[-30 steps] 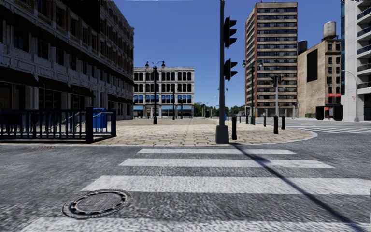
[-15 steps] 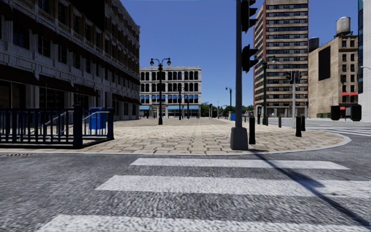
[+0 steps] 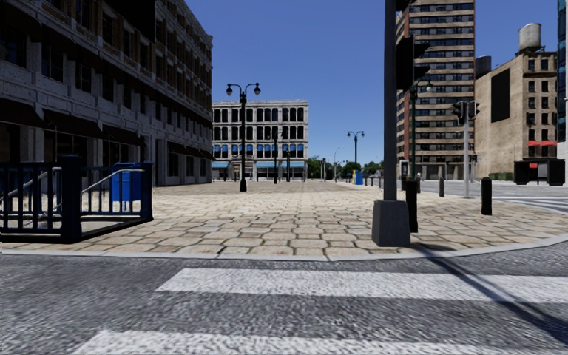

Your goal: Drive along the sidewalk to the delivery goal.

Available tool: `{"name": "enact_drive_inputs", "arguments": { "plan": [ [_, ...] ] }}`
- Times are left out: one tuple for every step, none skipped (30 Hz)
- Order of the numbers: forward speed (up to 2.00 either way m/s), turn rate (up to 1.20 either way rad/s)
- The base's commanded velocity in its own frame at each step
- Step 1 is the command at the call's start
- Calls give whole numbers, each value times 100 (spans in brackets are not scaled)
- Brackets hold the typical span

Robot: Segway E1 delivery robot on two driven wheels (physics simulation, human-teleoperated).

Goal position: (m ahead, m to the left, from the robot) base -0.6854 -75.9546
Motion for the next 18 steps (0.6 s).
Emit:
{"name": "enact_drive_inputs", "arguments": {
  "plan": [
    [200, 0],
    [200, 0],
    [200, 0],
    [200, 0],
    [200, 0],
    [200, 0],
    [200, 0],
    [200, 0],
    [200, 0],
    [200, 0],
    [200, 0],
    [200, 0],
    [200, 0],
    [198, 0],
    [183, 0],
    [178, 0],
    [178, 0],
    [177, 0]
  ]
}}
